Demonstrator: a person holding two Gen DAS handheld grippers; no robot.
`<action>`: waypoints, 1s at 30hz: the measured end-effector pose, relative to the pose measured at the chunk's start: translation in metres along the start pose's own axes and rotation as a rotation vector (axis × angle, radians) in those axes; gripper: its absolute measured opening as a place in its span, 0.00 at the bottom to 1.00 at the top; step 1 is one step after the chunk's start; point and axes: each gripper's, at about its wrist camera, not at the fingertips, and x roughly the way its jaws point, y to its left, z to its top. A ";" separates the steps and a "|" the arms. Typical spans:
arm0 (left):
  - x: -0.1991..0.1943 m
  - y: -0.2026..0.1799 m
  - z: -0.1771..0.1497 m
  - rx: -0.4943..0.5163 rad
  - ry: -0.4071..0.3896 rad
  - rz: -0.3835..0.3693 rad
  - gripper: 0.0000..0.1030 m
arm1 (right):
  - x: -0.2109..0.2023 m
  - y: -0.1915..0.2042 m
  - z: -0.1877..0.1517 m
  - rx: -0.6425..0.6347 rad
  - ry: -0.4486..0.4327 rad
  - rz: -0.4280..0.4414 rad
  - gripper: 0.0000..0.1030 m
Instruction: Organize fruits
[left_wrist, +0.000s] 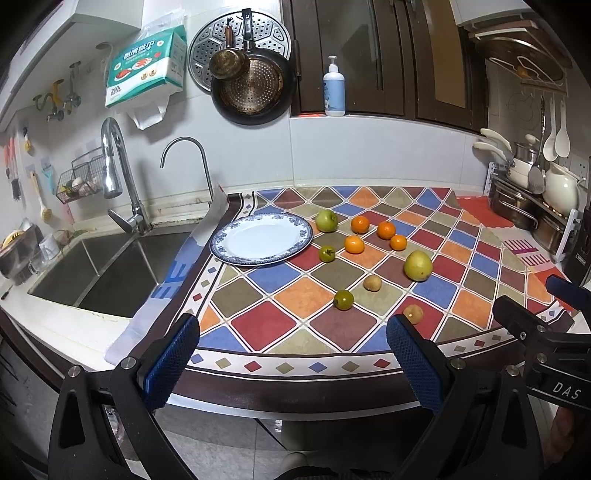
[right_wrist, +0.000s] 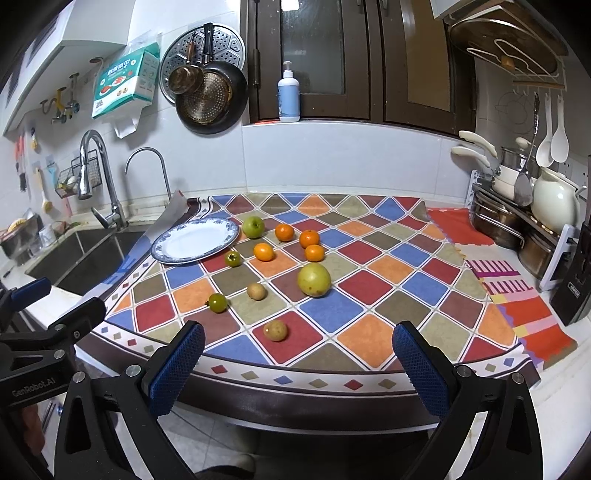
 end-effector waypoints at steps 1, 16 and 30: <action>0.000 0.000 0.001 0.000 0.000 0.000 1.00 | -0.001 0.000 0.000 0.000 0.000 0.000 0.99; 0.002 -0.004 0.002 0.004 -0.002 0.002 1.00 | 0.000 -0.001 0.000 0.001 0.001 0.003 0.99; 0.002 -0.005 0.003 0.005 -0.003 0.002 1.00 | 0.000 -0.001 0.000 0.003 0.000 0.003 0.99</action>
